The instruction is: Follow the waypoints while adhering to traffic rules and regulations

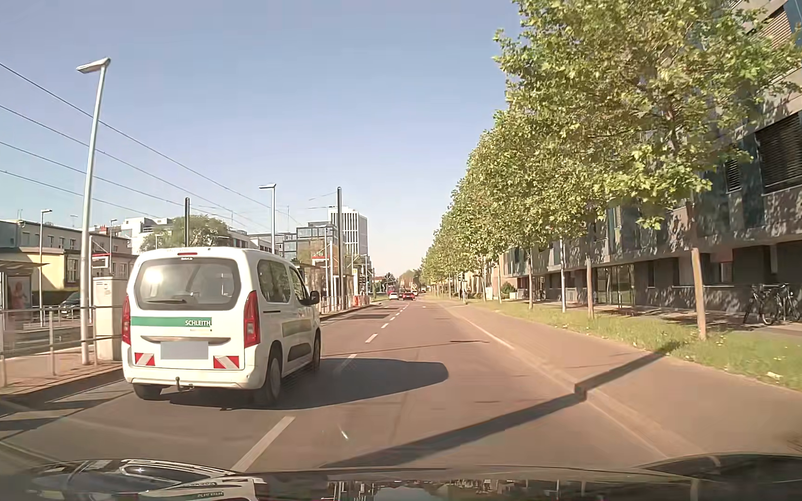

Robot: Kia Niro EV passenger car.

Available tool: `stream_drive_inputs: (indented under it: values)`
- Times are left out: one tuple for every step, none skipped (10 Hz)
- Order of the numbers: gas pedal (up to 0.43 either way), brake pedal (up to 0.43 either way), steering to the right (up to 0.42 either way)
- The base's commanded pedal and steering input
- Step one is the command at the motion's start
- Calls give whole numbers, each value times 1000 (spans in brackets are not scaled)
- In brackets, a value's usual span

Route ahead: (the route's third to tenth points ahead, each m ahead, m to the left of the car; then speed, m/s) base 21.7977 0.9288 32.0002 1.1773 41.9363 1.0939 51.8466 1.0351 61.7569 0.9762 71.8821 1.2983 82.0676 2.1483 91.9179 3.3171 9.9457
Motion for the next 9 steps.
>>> stream_drive_inputs:
  values:
    - [138,0,5]
    - [138,0,5]
    - [138,0,5]
    - [138,0,5]
    - [138,0,4]
    - [138,0,4]
    - [138,0,4]
    - [138,0,4]
    - [138,0,4]
